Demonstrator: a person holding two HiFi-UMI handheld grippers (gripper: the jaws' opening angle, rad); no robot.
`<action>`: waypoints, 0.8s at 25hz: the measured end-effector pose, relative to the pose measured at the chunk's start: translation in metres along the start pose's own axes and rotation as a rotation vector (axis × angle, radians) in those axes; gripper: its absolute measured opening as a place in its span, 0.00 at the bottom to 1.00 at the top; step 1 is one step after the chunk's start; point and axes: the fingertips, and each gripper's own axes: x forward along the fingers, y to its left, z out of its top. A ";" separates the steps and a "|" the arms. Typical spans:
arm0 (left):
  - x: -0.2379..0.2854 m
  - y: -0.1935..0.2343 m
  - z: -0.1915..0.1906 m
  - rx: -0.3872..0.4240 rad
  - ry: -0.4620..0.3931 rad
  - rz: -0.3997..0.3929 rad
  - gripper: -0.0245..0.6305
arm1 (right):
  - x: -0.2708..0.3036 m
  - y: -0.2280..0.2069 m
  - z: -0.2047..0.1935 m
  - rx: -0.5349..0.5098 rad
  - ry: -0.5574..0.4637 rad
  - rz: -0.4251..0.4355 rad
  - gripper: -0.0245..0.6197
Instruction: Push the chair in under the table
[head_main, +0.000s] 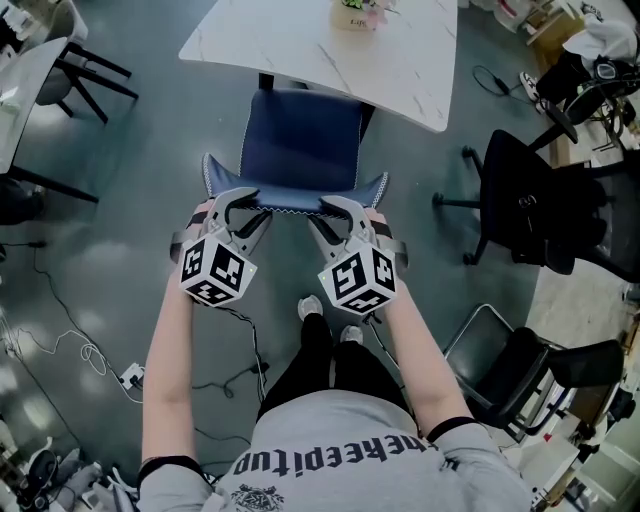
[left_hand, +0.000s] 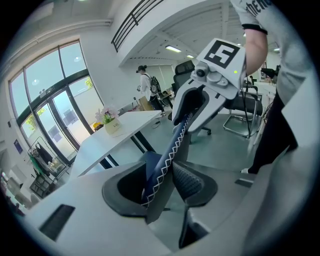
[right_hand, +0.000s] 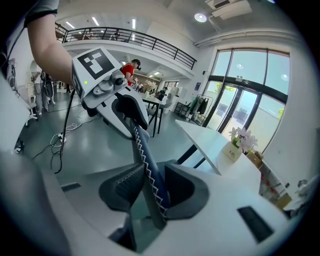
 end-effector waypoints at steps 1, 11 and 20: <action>0.000 0.000 0.000 0.001 0.001 0.004 0.30 | 0.000 0.000 0.000 0.006 0.002 0.003 0.25; -0.024 0.006 0.006 -0.067 -0.061 0.117 0.16 | -0.021 -0.007 0.013 0.092 -0.074 -0.052 0.10; -0.047 -0.007 0.018 -0.265 -0.136 0.181 0.06 | -0.047 0.003 0.030 0.223 -0.186 0.022 0.05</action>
